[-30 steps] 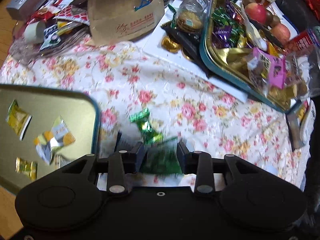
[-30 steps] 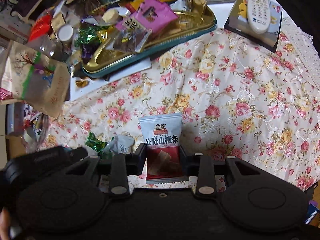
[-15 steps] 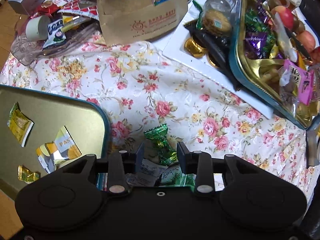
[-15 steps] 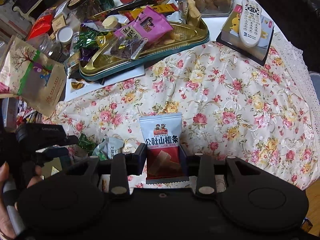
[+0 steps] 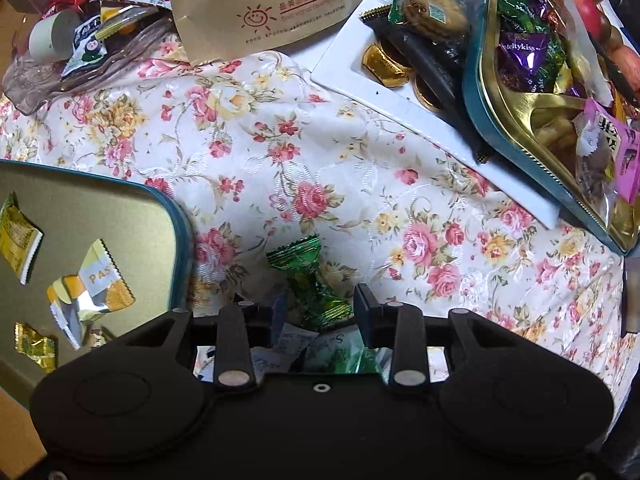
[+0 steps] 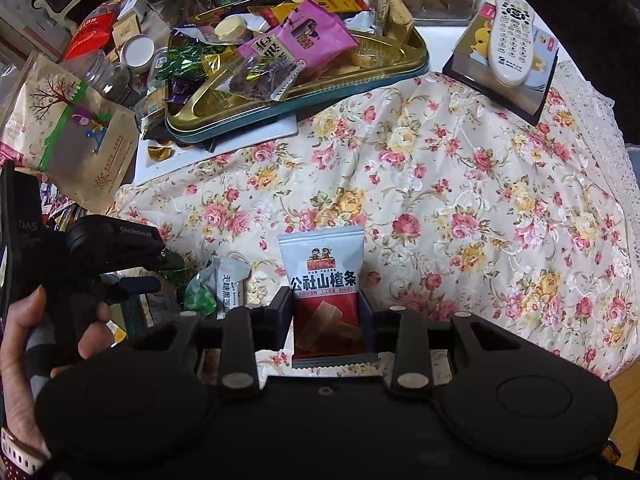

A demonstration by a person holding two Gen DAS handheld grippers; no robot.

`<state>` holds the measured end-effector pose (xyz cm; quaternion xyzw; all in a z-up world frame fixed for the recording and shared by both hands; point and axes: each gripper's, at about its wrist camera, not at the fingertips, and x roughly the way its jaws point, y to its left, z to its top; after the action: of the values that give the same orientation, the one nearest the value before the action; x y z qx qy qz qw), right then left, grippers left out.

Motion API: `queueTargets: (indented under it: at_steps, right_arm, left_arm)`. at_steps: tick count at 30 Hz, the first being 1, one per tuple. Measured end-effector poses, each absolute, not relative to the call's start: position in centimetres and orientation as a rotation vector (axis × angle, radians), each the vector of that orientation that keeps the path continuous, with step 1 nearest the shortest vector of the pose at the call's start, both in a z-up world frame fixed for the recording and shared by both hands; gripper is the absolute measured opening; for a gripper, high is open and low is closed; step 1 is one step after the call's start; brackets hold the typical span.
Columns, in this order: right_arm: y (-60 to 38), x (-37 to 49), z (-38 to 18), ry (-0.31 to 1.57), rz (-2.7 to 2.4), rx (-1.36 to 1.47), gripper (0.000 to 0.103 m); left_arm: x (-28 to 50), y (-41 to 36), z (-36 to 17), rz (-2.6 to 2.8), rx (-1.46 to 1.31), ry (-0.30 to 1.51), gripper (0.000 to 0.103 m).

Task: Organize snacks
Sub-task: 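Grasp the green-wrapped candy with left tool while right tool holds hawthorn packet, then carry green candy over the tin tray and open left tool to drop it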

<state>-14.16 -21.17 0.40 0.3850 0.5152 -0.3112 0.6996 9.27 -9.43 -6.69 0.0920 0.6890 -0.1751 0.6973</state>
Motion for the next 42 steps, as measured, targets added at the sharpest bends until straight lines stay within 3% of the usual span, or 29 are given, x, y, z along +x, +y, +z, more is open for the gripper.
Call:
queueTargets:
  at_steps: [12, 15, 29, 34, 42]
  right_arm:
    - [-22.6, -16.6, 0.1, 1.14, -0.722, 0.88, 0.037]
    - [-23.0, -17.2, 0.1, 1.135, -0.732, 0.892, 0.037]
    - [-22.7, -17.6, 0.4, 1.123, -0.728, 0.877, 0.037]
    - [-22.9, -17.6, 0.4, 1.121, -0.734, 0.878, 0.037]
    - [-22.3, -17.2, 0.6, 1.122, -0.717, 0.858, 0.037]
  left_arm:
    - [8.4, -10.9, -8.7, -0.338, 0.199, 1.568, 0.044]
    - [8.9, -10.6, -9.2, -0.326, 0.196, 1.583, 0.037]
    - [9.2, -10.8, -9.1, -0.296, 0.126, 1.561, 0.037]
    - [8.8, -10.9, -8.6, -0.331, 0.122, 1.544, 0.022]
    - [8.8, -10.5, -6.2, -0.362, 0.085, 1.522, 0.021]
